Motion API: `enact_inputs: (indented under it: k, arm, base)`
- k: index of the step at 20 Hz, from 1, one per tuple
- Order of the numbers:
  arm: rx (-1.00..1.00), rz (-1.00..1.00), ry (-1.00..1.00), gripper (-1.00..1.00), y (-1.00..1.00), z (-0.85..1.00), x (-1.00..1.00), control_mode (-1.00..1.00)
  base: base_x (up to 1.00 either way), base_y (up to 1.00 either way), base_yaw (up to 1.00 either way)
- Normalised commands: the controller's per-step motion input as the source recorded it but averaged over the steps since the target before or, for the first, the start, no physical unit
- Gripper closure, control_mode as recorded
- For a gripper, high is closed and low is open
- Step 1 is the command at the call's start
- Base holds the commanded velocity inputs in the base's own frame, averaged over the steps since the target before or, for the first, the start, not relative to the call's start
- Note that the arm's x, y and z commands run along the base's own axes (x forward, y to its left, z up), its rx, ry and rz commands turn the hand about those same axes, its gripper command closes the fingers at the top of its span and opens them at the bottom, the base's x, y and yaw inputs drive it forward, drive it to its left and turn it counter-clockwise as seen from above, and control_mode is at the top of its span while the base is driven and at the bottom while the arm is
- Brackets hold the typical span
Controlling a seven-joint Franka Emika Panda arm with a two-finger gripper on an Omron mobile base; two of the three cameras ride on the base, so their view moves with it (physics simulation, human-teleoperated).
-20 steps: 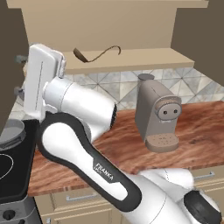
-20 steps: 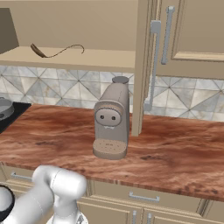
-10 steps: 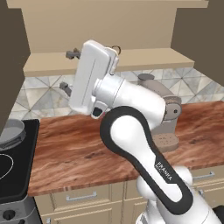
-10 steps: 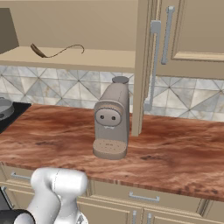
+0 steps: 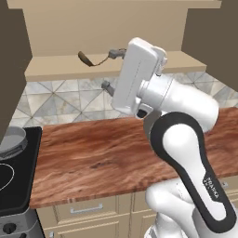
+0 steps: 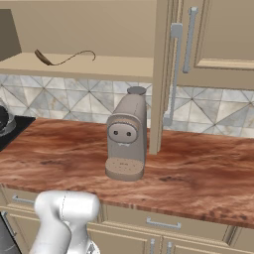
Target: Open the cabinet and move the ladle to the pot. Then close the cabinet.
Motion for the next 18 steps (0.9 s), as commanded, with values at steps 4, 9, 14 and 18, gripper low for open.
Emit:
enact_inputs:
  k: [4, 9, 14, 18]
  arm:
    - [-0.14, -0.22, -0.03, -1.0, -0.41, 0.08, -0.08, -1.0]
    - [-0.37, -0.28, -0.17, -1.0, -0.02, 0.0, 0.0, -1.0]
    - [-0.3, -0.33, -0.08, -1.0, 0.0, 0.14, 0.04, -1.0]
    - [0.0, -0.35, 0.47, -1.0, 0.0, 0.45, 0.42, -1.0]
  base:
    - [0.0, 0.0, 0.0]
    - [0.0, 0.0, 0.0]
    - [0.0, 0.0, 0.0]
    - [0.0, 0.0, 0.0]
